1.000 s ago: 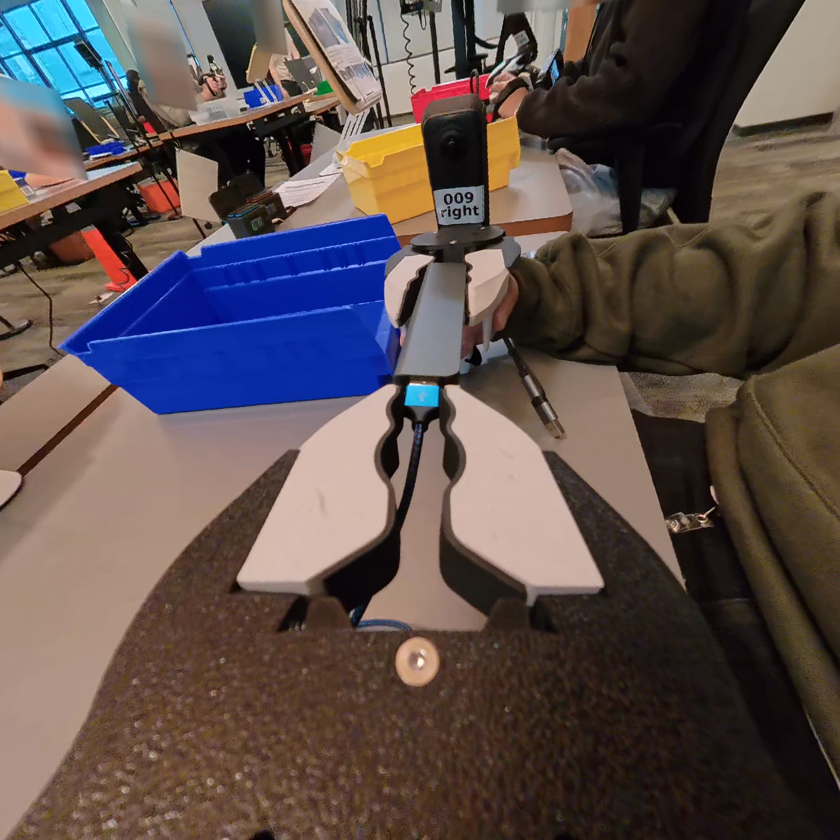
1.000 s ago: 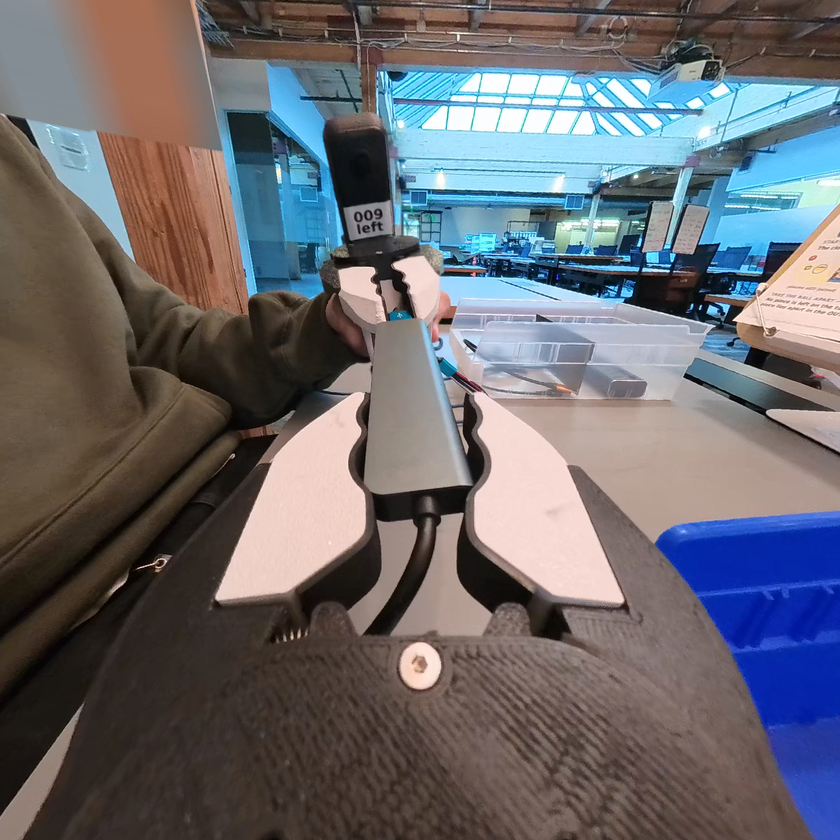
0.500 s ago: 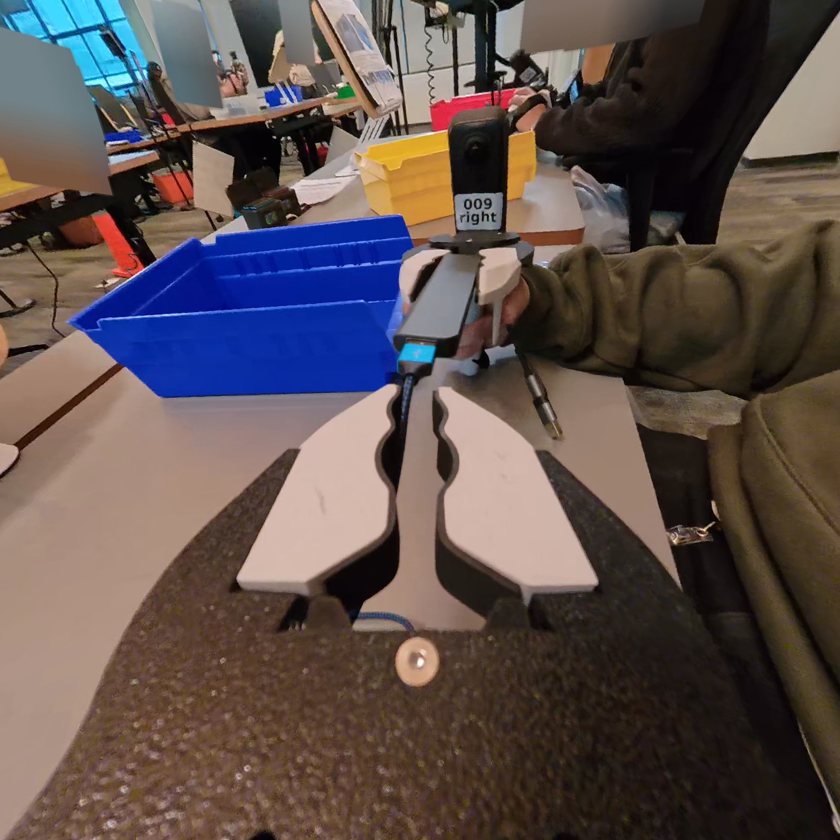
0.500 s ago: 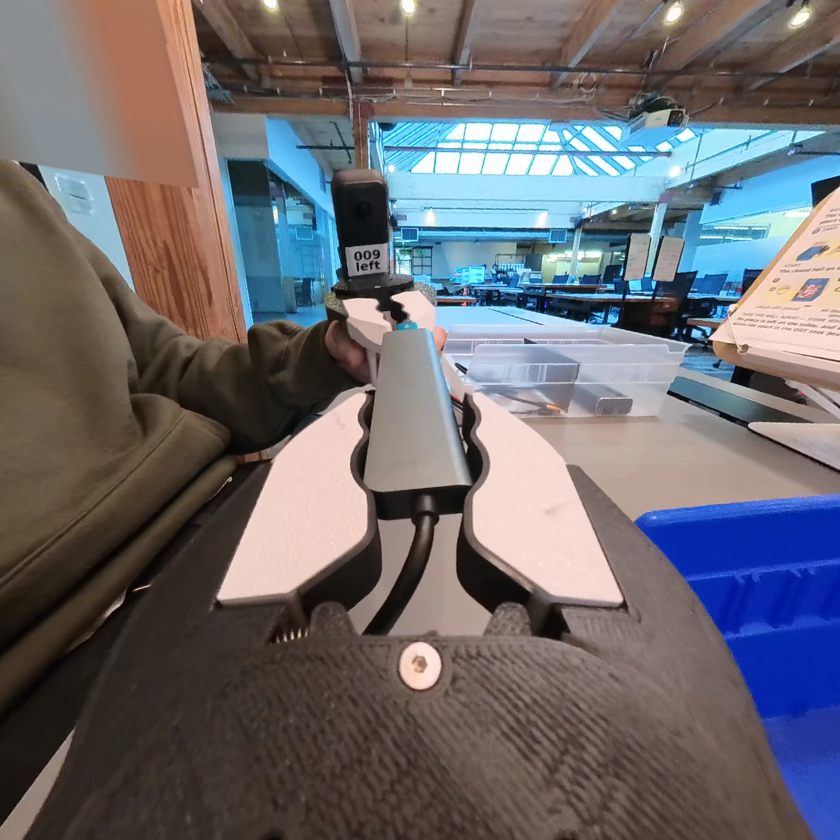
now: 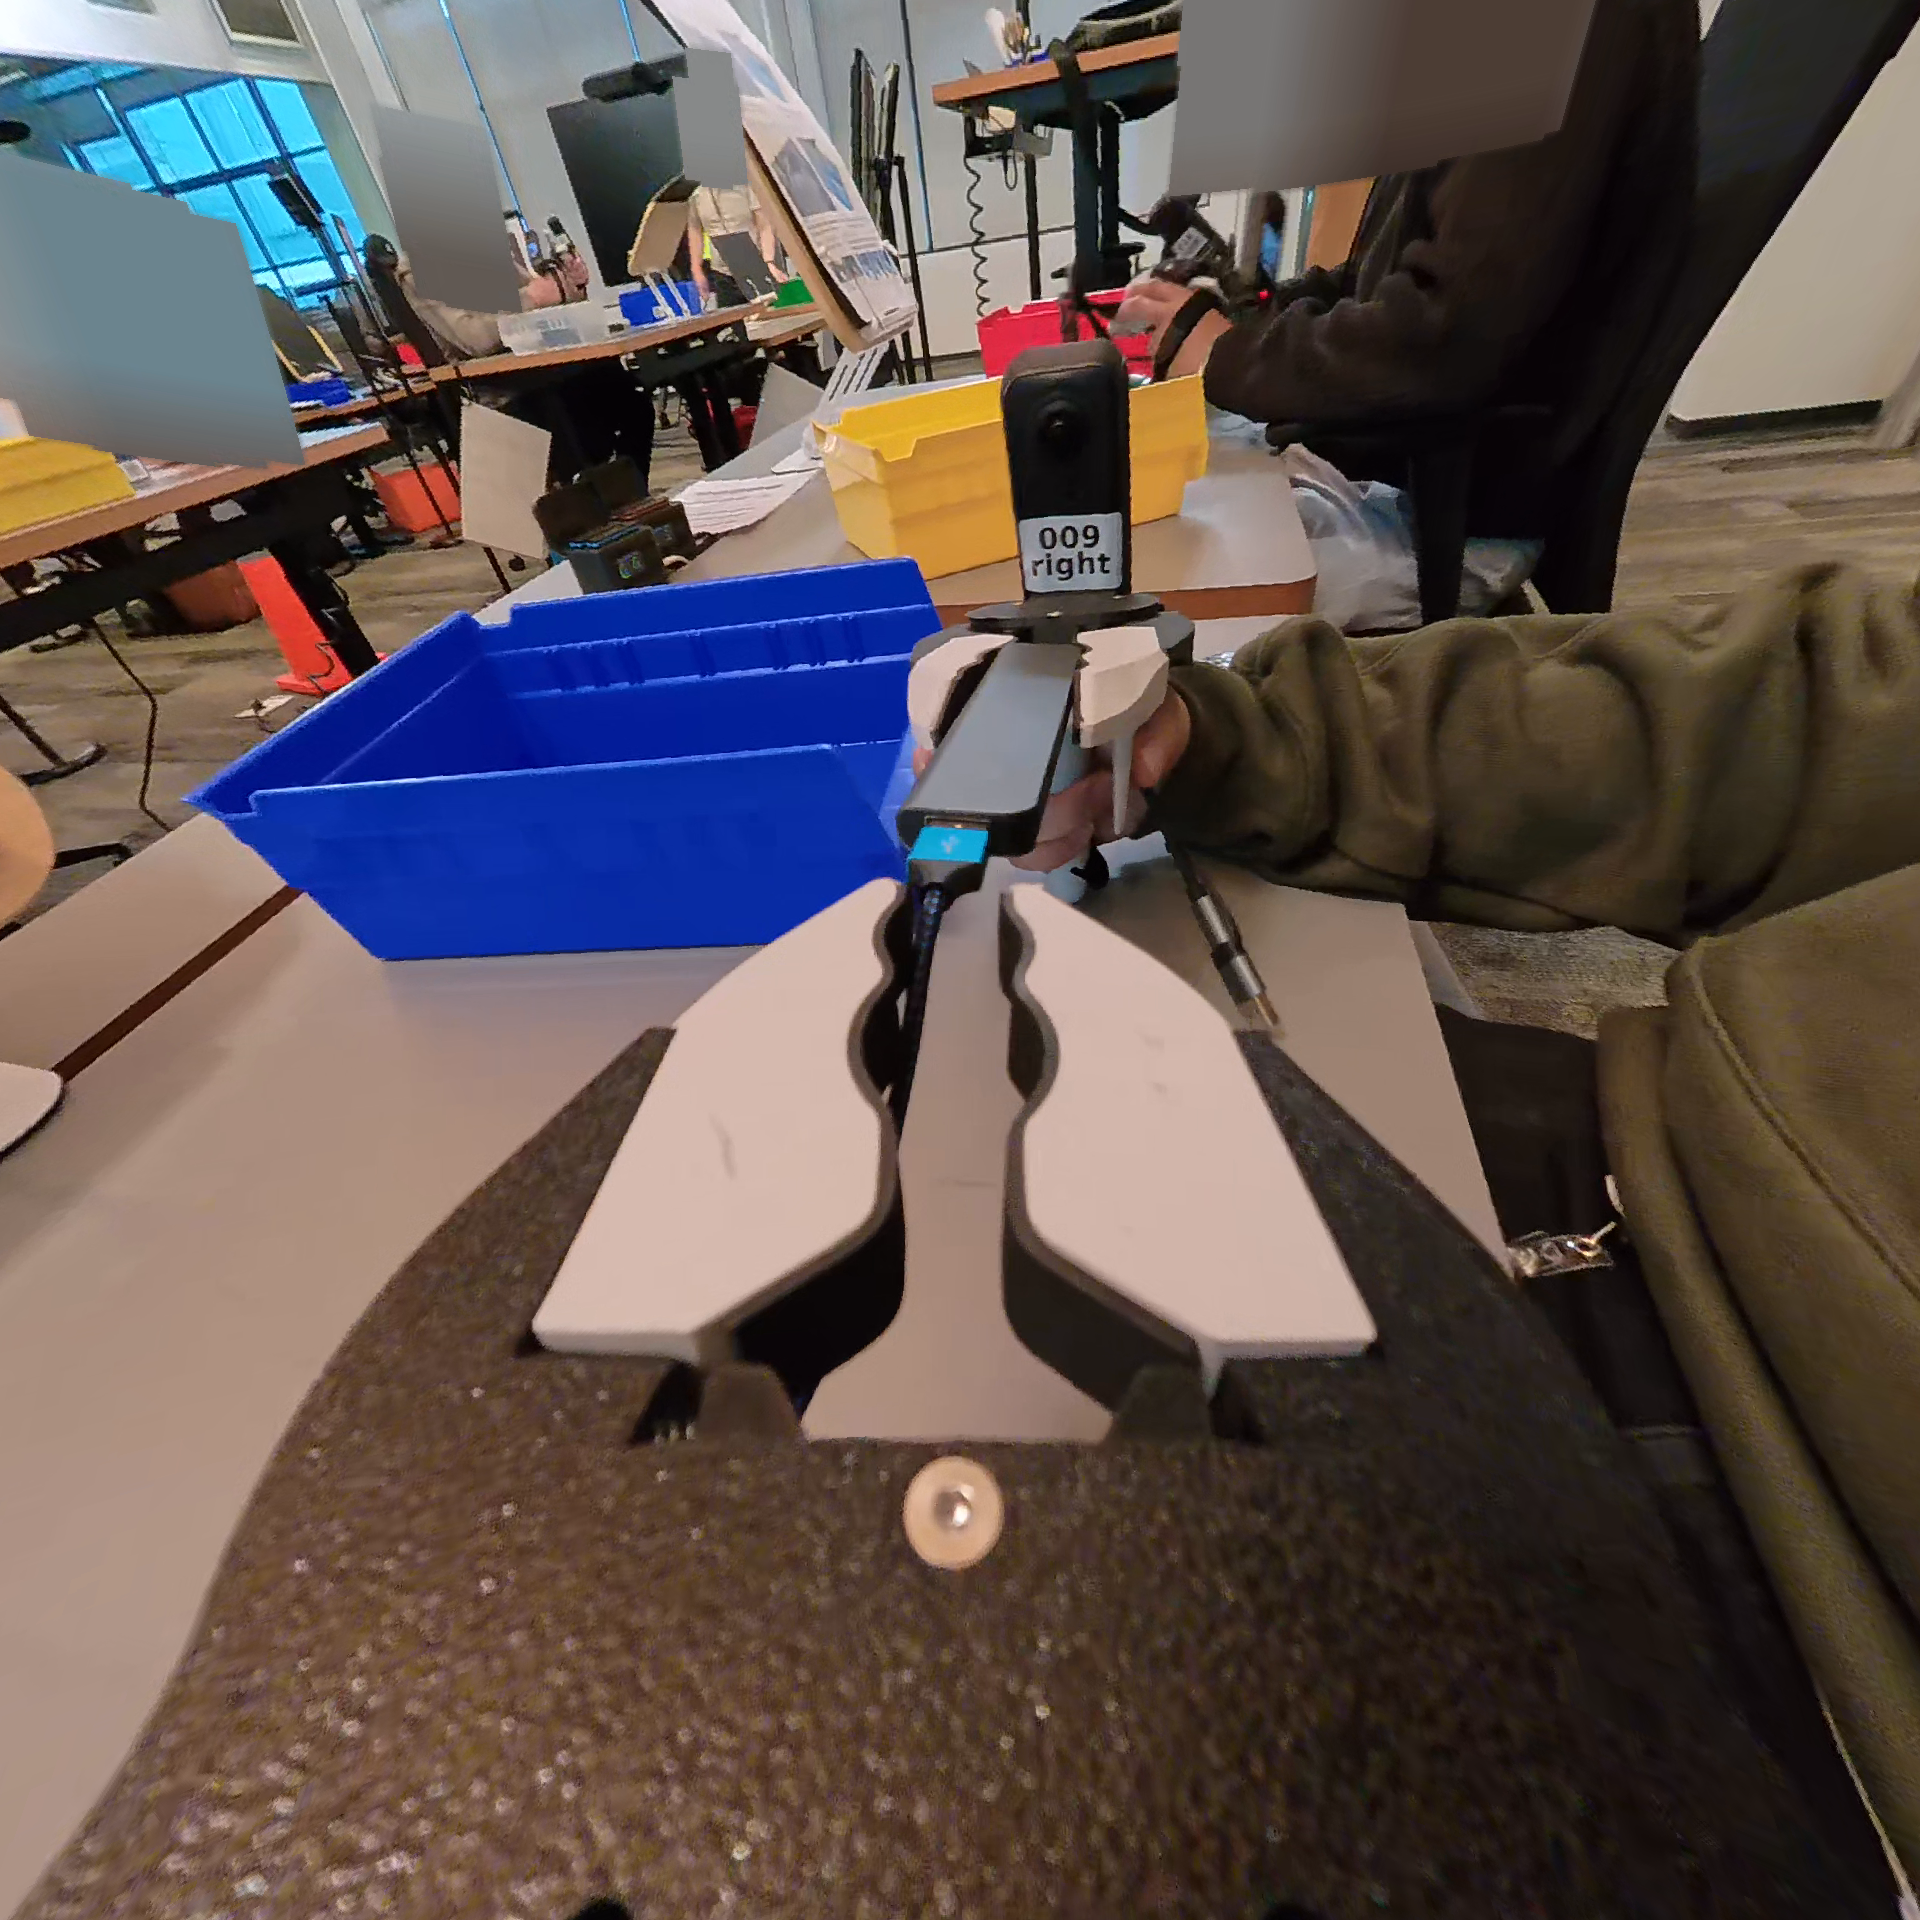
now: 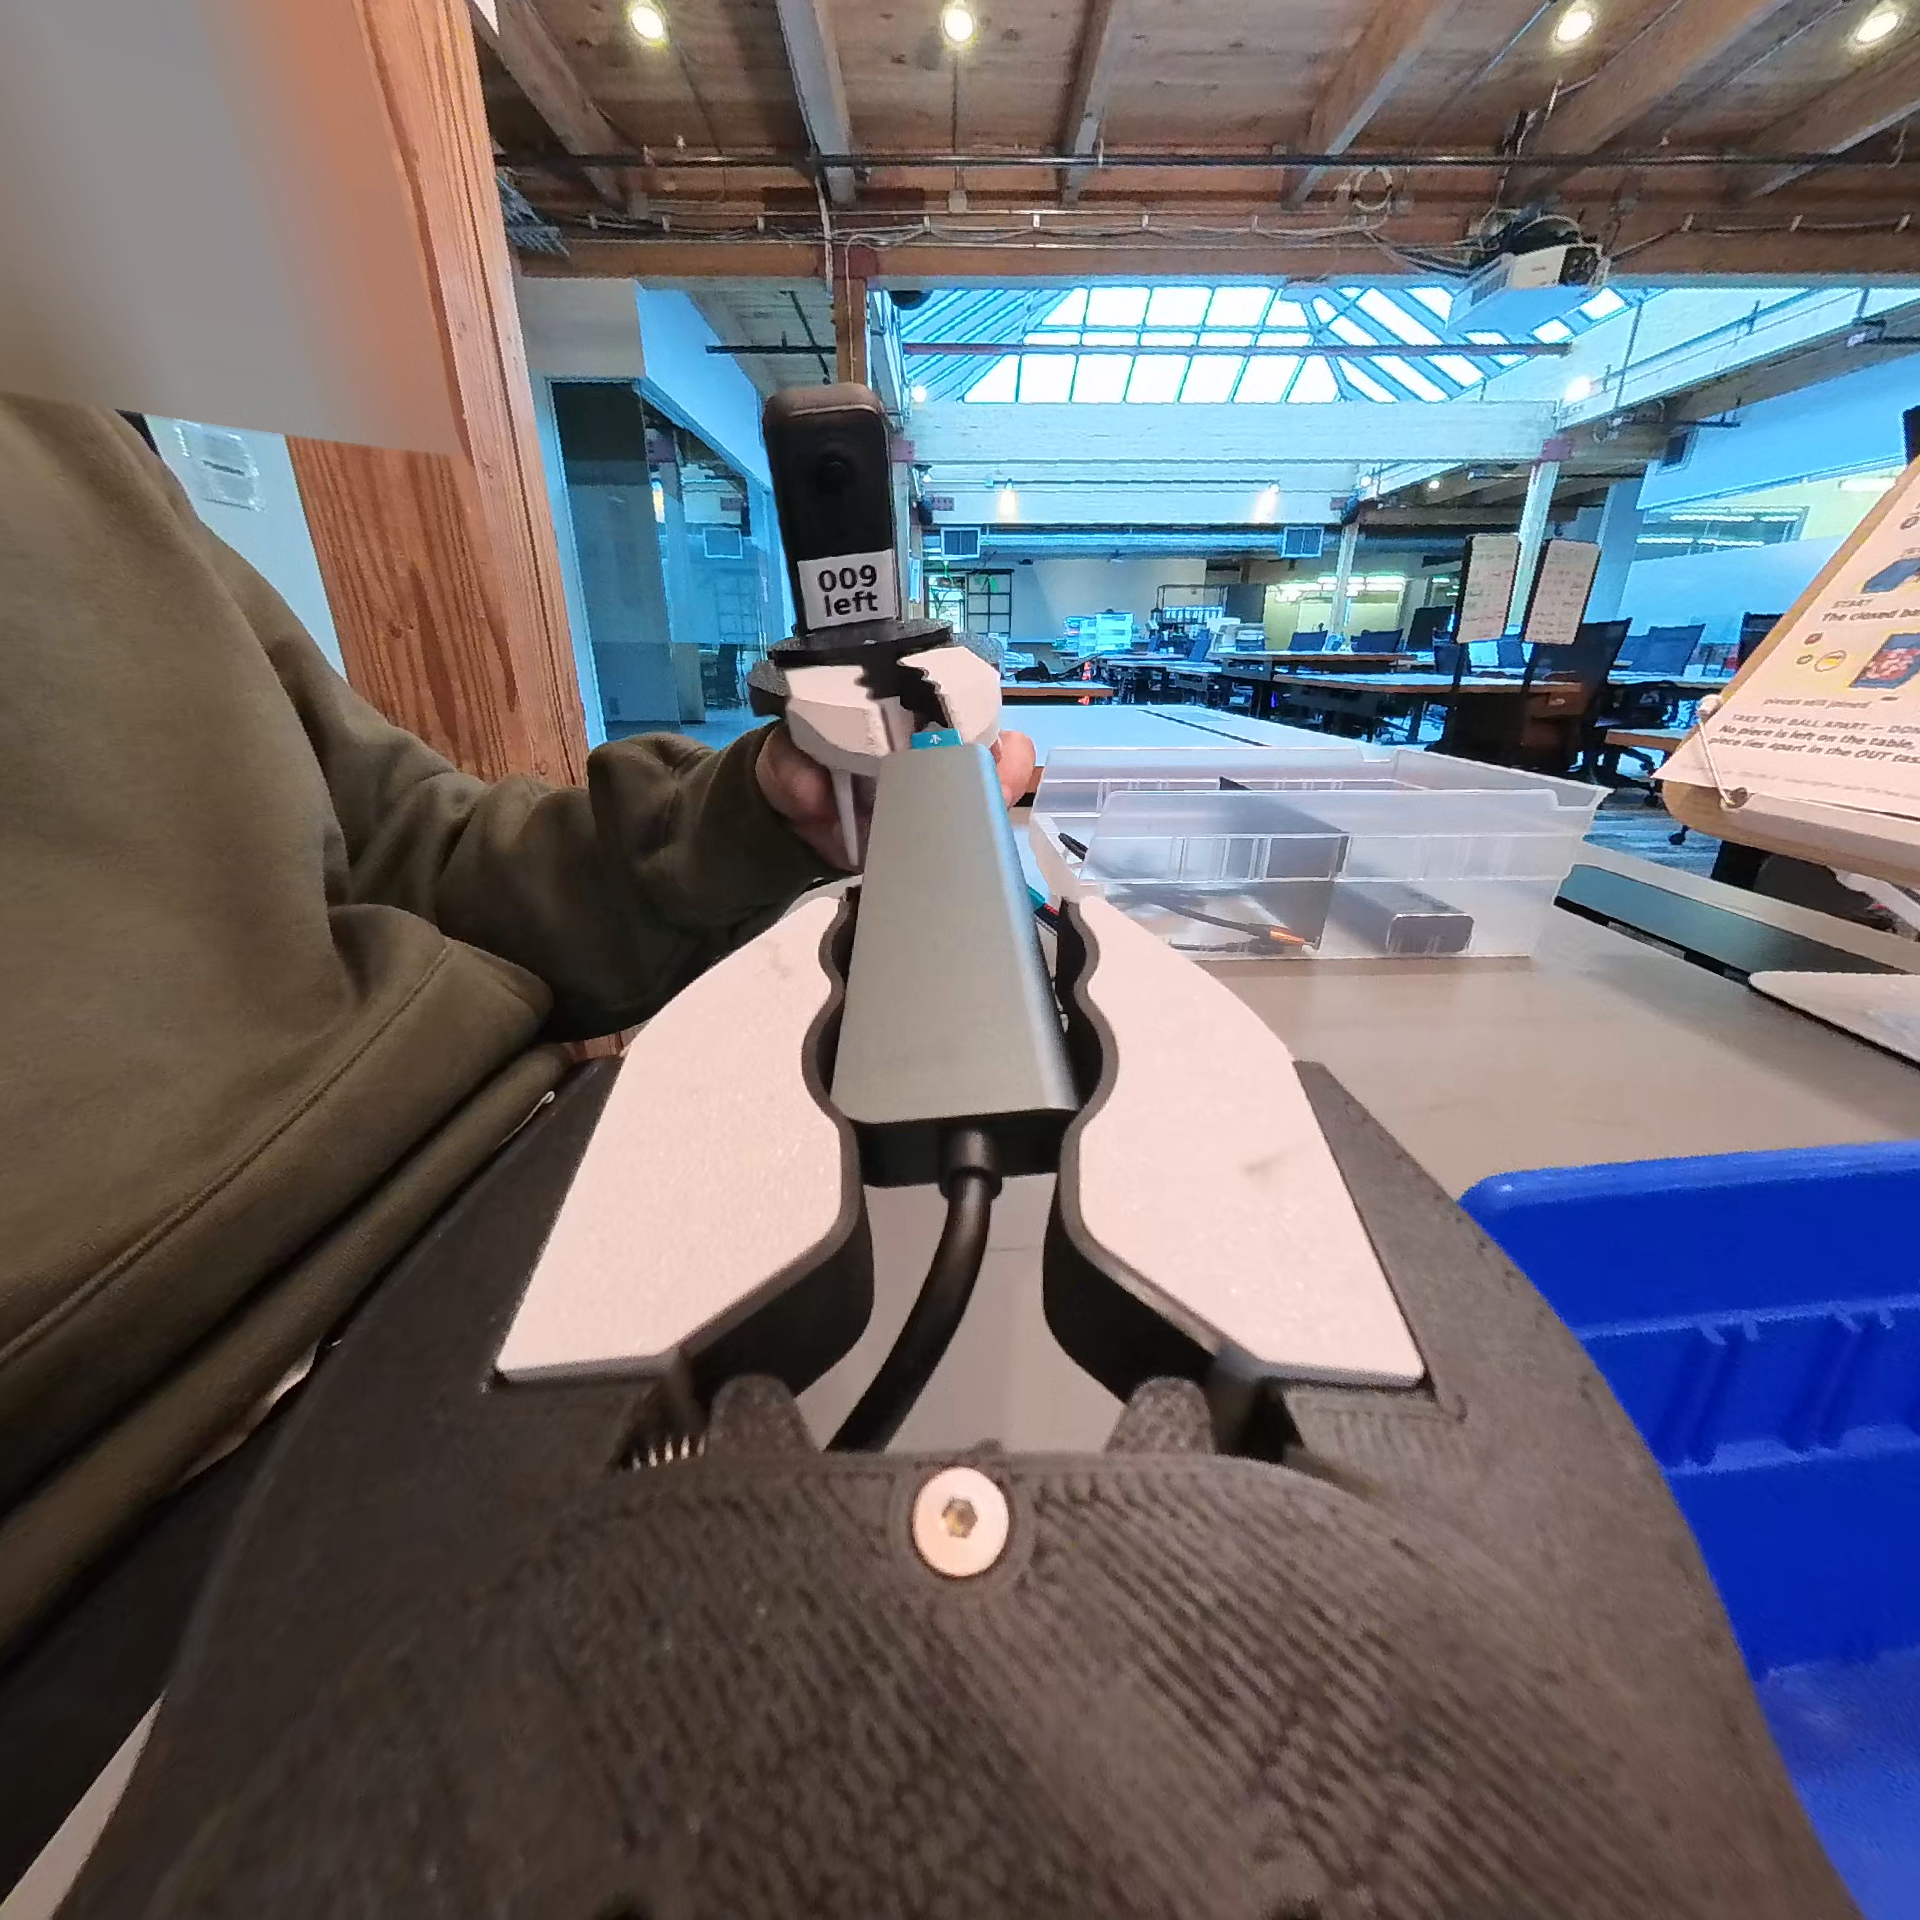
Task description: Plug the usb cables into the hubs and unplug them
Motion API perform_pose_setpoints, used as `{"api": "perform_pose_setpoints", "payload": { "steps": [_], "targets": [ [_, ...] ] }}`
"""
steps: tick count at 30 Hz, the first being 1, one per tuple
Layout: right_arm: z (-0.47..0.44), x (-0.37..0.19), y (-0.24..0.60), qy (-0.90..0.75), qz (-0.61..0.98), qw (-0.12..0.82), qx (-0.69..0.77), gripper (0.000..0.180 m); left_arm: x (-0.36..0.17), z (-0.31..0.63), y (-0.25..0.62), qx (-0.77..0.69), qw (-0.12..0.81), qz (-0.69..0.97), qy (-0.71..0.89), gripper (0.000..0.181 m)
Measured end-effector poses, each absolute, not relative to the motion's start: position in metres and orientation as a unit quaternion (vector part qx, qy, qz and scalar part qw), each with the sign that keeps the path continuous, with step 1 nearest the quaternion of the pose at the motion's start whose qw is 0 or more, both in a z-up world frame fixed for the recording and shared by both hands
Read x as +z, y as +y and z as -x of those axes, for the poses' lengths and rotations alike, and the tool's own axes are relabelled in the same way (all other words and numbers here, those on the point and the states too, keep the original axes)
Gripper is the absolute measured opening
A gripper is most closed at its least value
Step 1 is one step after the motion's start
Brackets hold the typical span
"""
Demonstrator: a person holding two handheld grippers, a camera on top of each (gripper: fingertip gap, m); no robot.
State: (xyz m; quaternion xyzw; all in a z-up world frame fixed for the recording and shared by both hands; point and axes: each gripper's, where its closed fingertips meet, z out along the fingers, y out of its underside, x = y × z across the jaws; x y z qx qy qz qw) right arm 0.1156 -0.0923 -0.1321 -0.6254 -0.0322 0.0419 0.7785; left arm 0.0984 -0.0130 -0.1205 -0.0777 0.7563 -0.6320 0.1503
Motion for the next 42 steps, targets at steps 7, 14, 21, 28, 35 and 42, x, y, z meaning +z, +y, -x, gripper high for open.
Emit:
{"api": "perform_pose_setpoints", "payload": {
  "steps": [7, 14, 21, 28, 35, 42],
  "targets": [
    [-0.114, -0.135, -0.089, -0.038, 0.636, 0.77, 0.039, 0.038, -0.121, -0.099, -0.013, -0.631, 0.153, 0.078, 0.756, 0.014],
    [-0.112, -0.135, -0.088, -0.042, 0.637, 0.768, 0.042, 0.037, -0.126, -0.1, -0.015, -0.625, 0.164, 0.07, 0.76, 0.013],
    [-0.11, -0.137, -0.086, -0.047, 0.645, 0.762, 0.046, 0.037, -0.128, -0.098, -0.016, -0.62, 0.163, 0.061, 0.765, 0.013],
    [-0.113, -0.137, -0.085, -0.04, 0.644, 0.763, 0.037, 0.038, -0.129, -0.1, -0.016, -0.613, 0.173, 0.063, 0.768, 0.013],
    [-0.118, -0.137, -0.084, -0.019, 0.645, 0.763, 0.033, 0.041, -0.13, -0.103, -0.016, -0.622, 0.171, 0.072, 0.761, 0.013],
    [-0.114, -0.141, -0.079, -0.027, 0.658, 0.752, 0.045, 0.04, -0.13, -0.1, -0.012, -0.624, 0.161, 0.062, 0.762, 0.013]
  ]
}}
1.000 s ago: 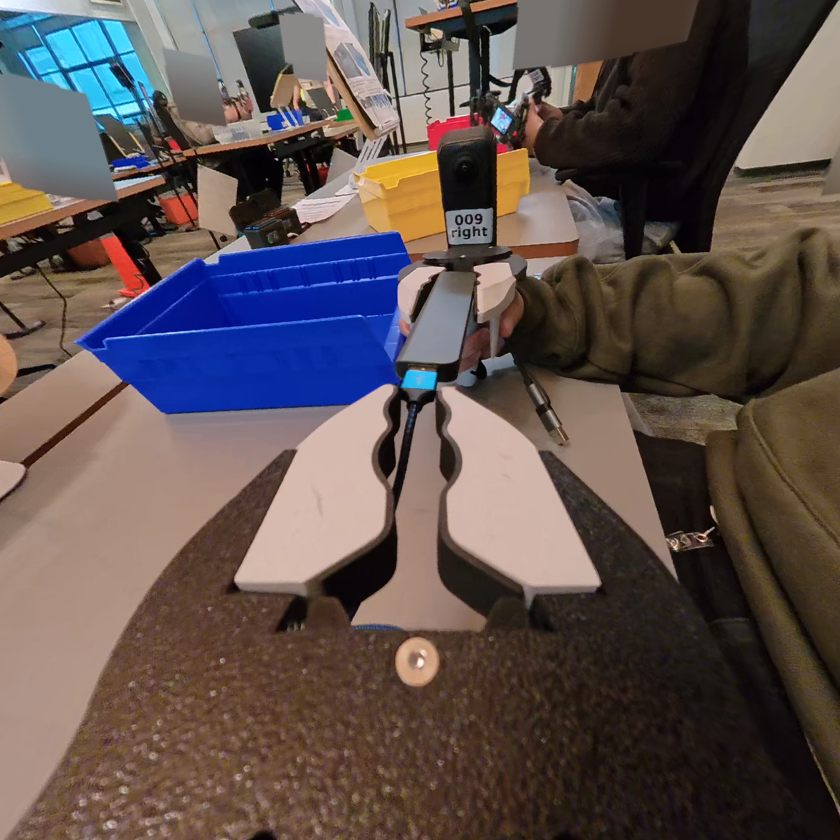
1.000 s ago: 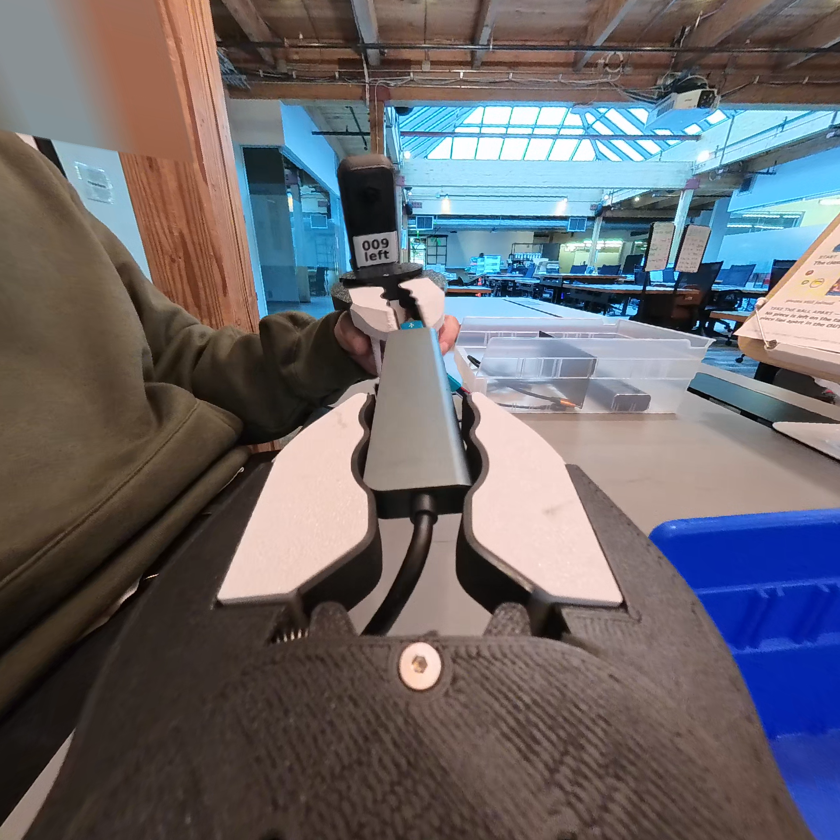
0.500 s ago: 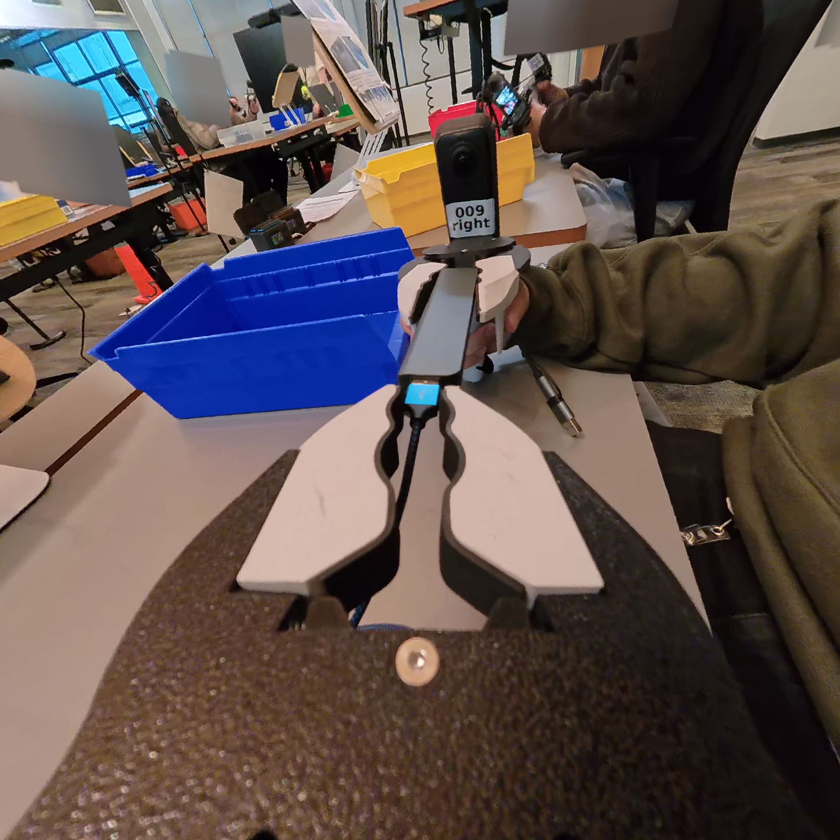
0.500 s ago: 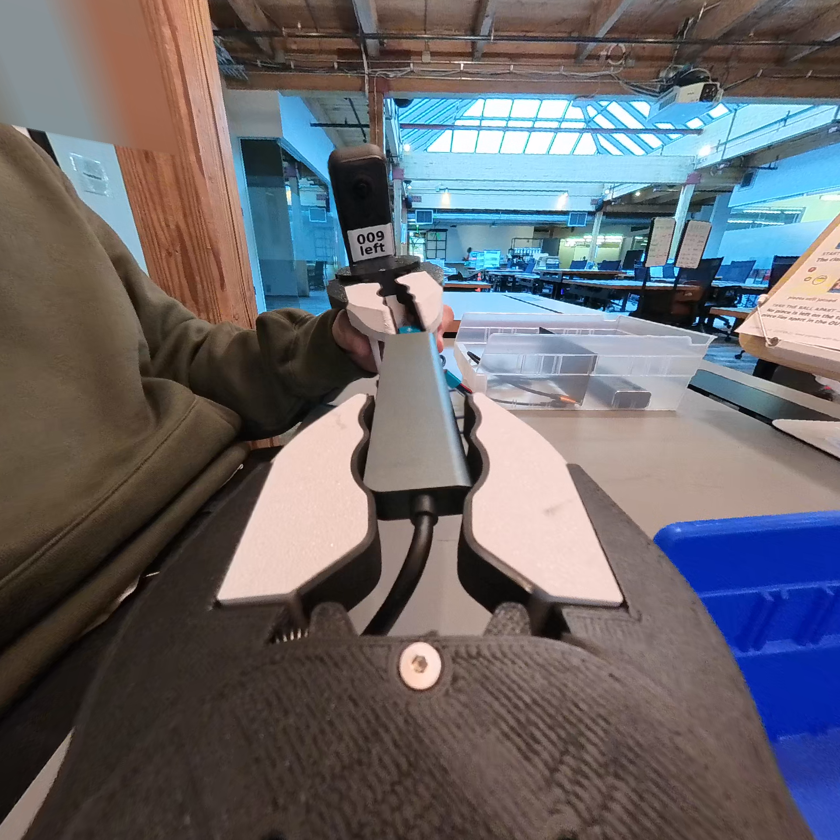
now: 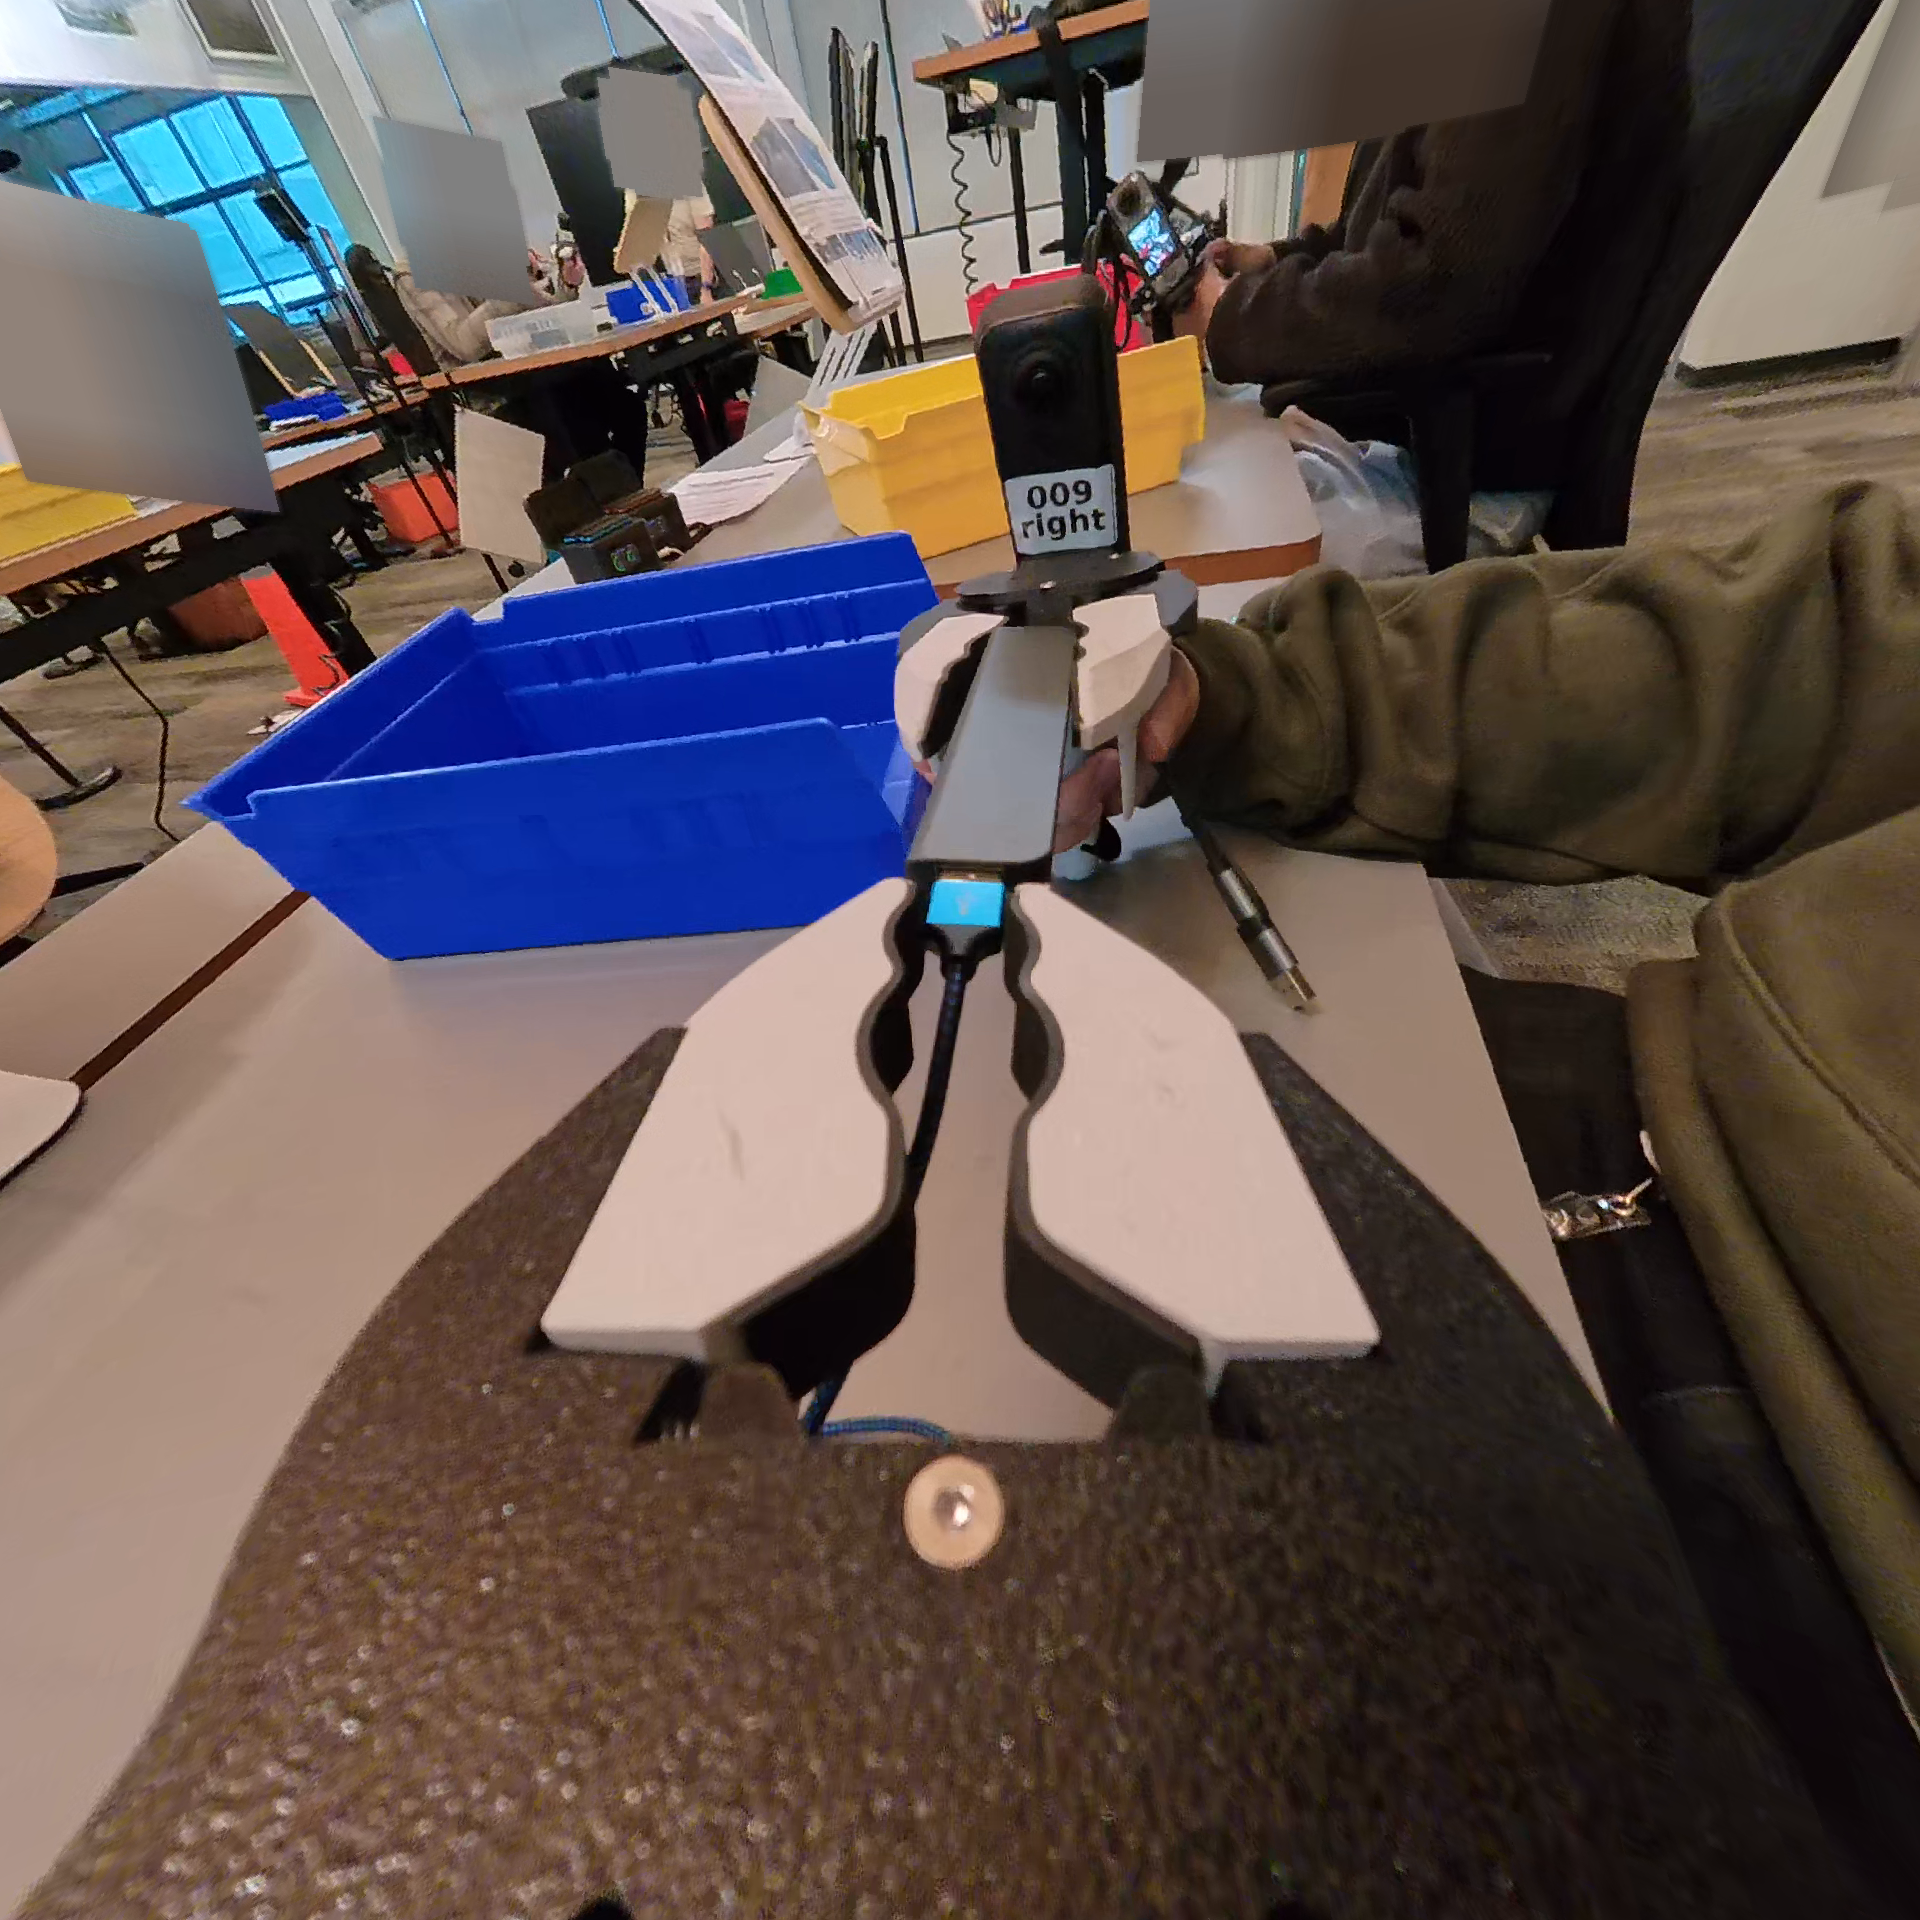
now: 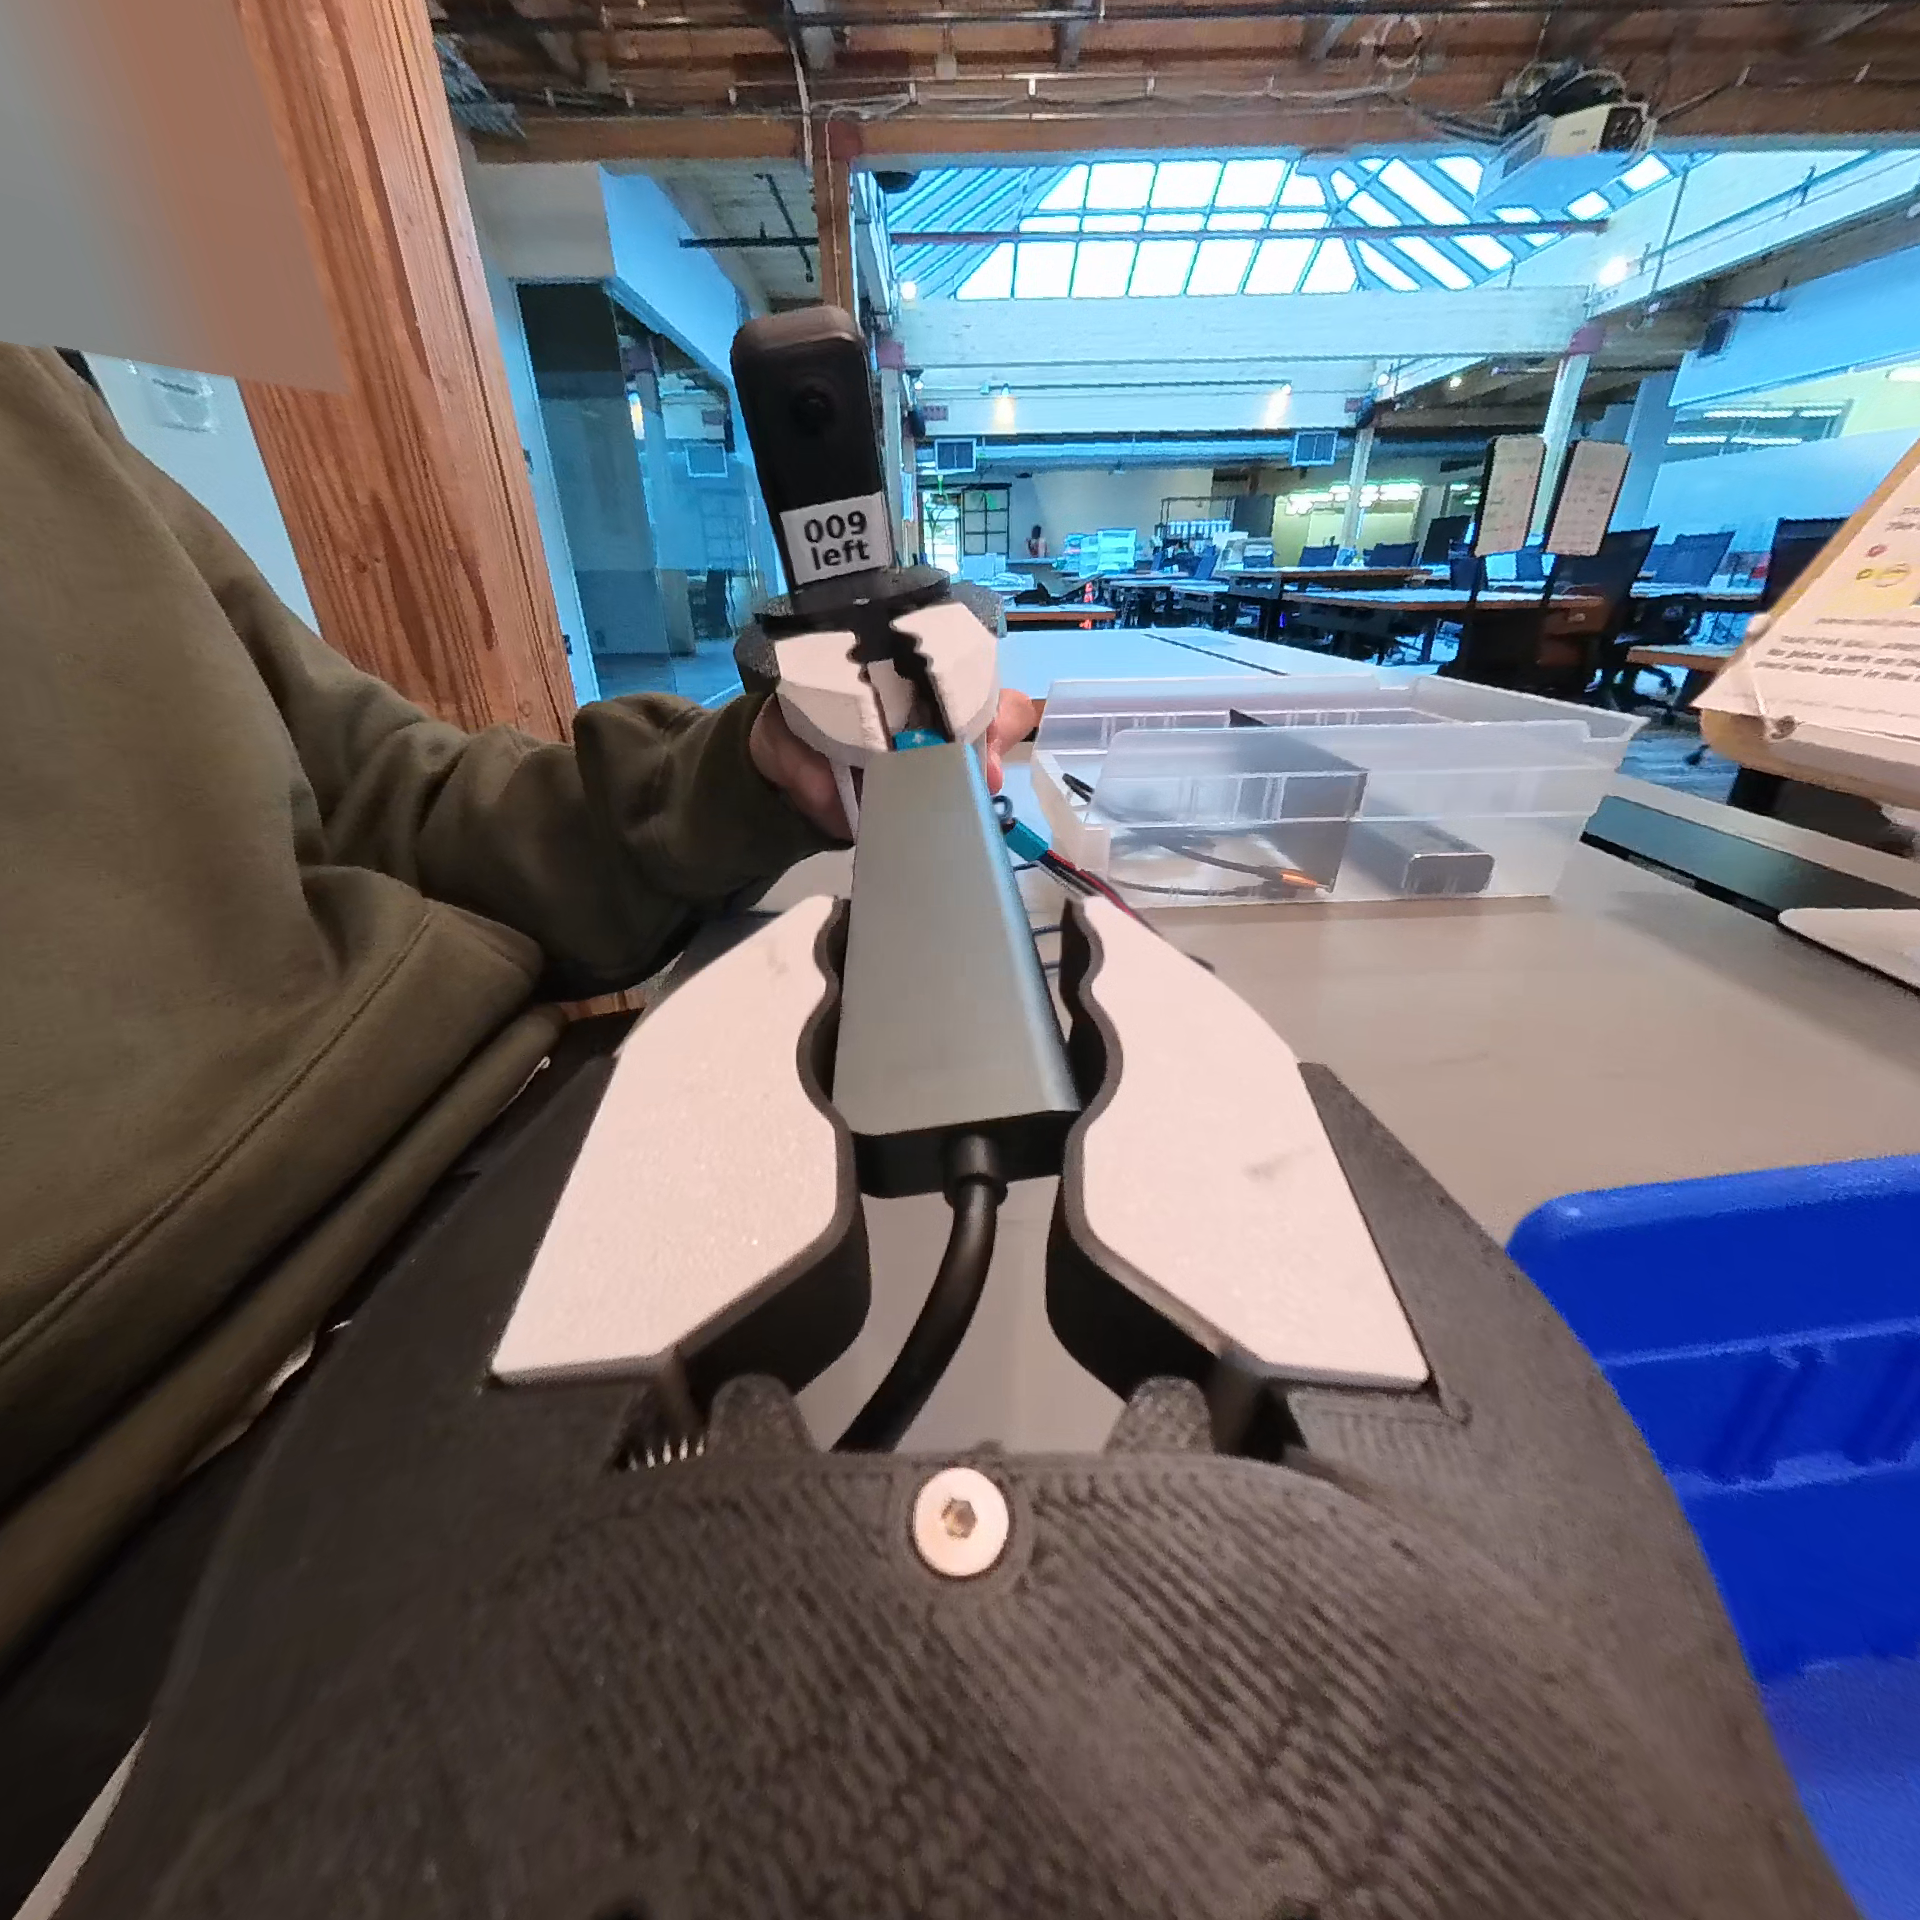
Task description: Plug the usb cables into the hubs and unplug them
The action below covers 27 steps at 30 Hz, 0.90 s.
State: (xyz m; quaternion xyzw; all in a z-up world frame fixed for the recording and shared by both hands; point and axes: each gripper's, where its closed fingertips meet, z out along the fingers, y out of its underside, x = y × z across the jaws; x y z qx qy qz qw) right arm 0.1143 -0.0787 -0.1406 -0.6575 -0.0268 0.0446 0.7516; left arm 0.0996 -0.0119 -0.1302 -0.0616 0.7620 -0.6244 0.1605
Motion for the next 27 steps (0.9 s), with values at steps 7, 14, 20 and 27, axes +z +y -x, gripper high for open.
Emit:
{"api": "perform_pose_setpoints", "payload": {
  "steps": [7, 14, 20, 27],
  "targets": [
    [-0.111, -0.144, -0.074, -0.023, 0.669, 0.74, 0.064, 0.039, -0.129, -0.096, -0.008, -0.63, 0.136, 0.063, 0.762, 0.013],
    [-0.113, -0.146, -0.071, -0.016, 0.676, 0.735, 0.059, 0.039, -0.137, -0.099, -0.006, -0.612, 0.128, 0.079, 0.776, 0.013],
    [-0.113, -0.14, -0.079, -0.017, 0.654, 0.754, 0.059, 0.039, -0.136, -0.101, -0.012, -0.634, 0.114, 0.091, 0.759, 0.013],
    [-0.112, -0.129, -0.088, -0.033, 0.613, 0.788, 0.053, 0.038, -0.127, -0.099, -0.016, -0.65, 0.137, 0.076, 0.743, 0.015]
  ]
}}
